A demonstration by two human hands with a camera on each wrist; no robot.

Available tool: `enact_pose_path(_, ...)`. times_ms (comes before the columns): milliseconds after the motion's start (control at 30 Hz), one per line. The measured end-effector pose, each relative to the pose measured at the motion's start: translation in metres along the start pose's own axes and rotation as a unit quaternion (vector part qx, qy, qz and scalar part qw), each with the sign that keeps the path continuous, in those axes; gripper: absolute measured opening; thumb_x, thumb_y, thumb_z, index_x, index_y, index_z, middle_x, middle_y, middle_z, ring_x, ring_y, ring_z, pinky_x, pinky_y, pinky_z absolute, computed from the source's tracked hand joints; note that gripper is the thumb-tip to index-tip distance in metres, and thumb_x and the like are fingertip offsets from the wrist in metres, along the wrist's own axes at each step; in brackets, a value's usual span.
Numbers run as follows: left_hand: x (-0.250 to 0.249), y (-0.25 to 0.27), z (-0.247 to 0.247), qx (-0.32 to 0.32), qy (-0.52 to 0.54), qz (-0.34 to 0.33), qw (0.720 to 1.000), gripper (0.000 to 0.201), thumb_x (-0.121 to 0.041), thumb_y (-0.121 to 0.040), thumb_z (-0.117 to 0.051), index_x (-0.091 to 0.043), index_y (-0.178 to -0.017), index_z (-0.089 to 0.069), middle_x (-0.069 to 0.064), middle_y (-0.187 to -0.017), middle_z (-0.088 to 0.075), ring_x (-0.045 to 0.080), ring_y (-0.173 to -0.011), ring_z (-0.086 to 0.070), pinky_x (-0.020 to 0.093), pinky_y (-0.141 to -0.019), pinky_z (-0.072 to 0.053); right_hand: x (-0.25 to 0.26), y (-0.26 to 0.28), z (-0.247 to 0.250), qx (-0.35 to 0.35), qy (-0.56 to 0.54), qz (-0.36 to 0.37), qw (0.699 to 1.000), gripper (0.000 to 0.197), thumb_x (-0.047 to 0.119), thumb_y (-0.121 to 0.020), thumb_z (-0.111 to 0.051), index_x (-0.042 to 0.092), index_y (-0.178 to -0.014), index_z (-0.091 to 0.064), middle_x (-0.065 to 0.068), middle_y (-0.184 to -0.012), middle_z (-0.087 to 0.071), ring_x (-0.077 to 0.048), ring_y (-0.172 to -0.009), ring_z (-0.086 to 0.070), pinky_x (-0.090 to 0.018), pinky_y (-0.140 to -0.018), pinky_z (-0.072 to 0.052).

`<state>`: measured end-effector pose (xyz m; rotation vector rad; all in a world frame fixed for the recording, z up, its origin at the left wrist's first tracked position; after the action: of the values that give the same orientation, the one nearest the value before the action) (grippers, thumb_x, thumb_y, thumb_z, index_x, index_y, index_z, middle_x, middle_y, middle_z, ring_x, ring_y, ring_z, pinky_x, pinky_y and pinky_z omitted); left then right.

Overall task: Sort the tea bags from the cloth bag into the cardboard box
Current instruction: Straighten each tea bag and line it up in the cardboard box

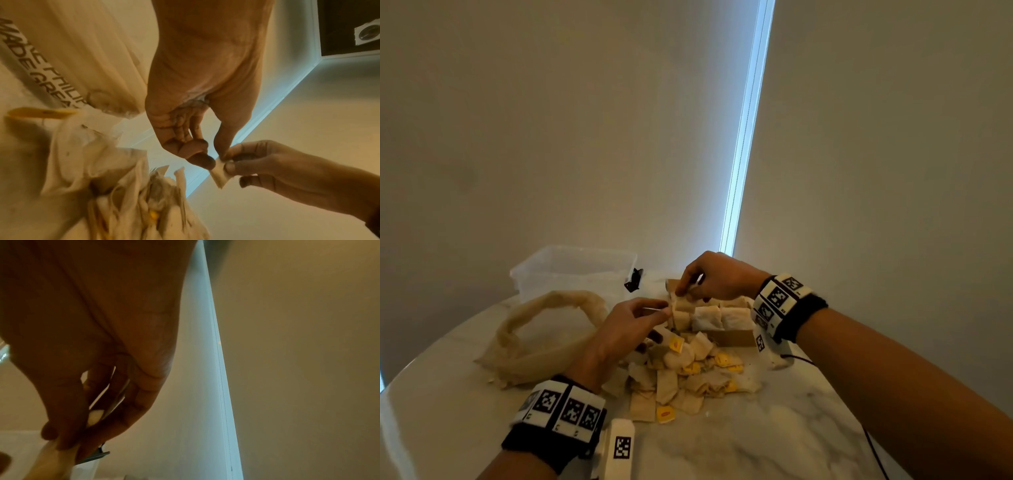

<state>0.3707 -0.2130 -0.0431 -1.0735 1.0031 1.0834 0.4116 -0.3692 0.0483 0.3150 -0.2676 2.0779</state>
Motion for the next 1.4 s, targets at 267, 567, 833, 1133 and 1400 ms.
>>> enact_pose_path(267,-0.013,0.007,0.022,0.012,-0.039,-0.017,0.999,0.026,-0.039,-0.1,-0.069,-0.025,-0.122,-0.072,-0.005,-0.111,-0.076,0.017,-0.079,-0.078,0.031,-0.062,-0.058,-0.033,-0.02,-0.012,-0.021,0.093,-0.061,0.994,0.026,0.011,-0.086,-0.084,0.019,-0.111,-0.08,0.0,-0.115,-0.073,-0.018,-0.105,-0.067,-0.025,-0.084,-0.05)
enact_pose_path(567,0.016,0.02,0.013,0.136,-0.08,0.01,0.987,0.024,-0.04,-0.099,-0.069,-0.027,-0.118,-0.076,-0.005,-0.11,-0.078,0.013,-0.091,-0.078,0.021,-0.062,-0.057,-0.049,-0.057,-0.042,0.014,0.12,-0.045,0.992,0.038,0.024,-0.081,-0.091,0.021,-0.115,-0.075,0.003,-0.114,-0.065,-0.016,-0.101,-0.062,-0.02,-0.072,-0.044)
enact_pose_path(833,0.012,0.002,0.028,0.016,0.011,-0.012,1.0,0.024,-0.035,-0.102,-0.068,-0.024,-0.123,-0.073,-0.006,-0.114,-0.075,0.009,-0.09,-0.077,0.025,-0.067,-0.062,-0.057,-0.08,-0.075,0.062,0.139,-0.039,0.988,0.038,0.026,-0.076,-0.094,0.024,-0.106,-0.071,0.007,-0.109,-0.066,-0.016,-0.1,-0.062,-0.024,-0.075,-0.048)
enact_pose_path(1133,-0.01,0.005,0.037,-0.047,0.085,-0.081,0.992,0.032,-0.046,-0.104,-0.059,-0.02,-0.106,-0.078,-0.005,-0.102,-0.077,0.015,-0.076,-0.072,0.026,-0.058,-0.054,-0.055,-0.083,-0.065,0.026,0.169,-0.005,0.985,0.034,0.027,-0.076,-0.095,0.018,-0.099,-0.072,0.007,-0.101,-0.061,-0.014,-0.091,-0.058,-0.021,-0.073,-0.047)
enact_pose_path(1400,-0.014,0.008,0.039,-0.064,0.092,-0.092,0.989,0.041,-0.051,-0.104,-0.055,-0.016,-0.103,-0.077,-0.002,-0.1,-0.077,0.014,-0.073,-0.068,0.025,-0.056,-0.05,-0.052,-0.073,-0.061,0.031,0.198,0.002,0.98,0.022,0.032,-0.081,-0.091,0.026,-0.09,-0.072,0.011,-0.092,-0.066,-0.01,-0.085,-0.062,-0.023,-0.075,-0.051)
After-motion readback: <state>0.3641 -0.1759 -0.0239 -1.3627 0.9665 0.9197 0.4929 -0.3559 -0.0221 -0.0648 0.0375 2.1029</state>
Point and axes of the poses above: each hand's wrist, its own y-axis away from the middle knuckle, its own z-axis out of the back of the hand, x = y × z, the point moved 8 cm from there along -y, towards the middle knuckle
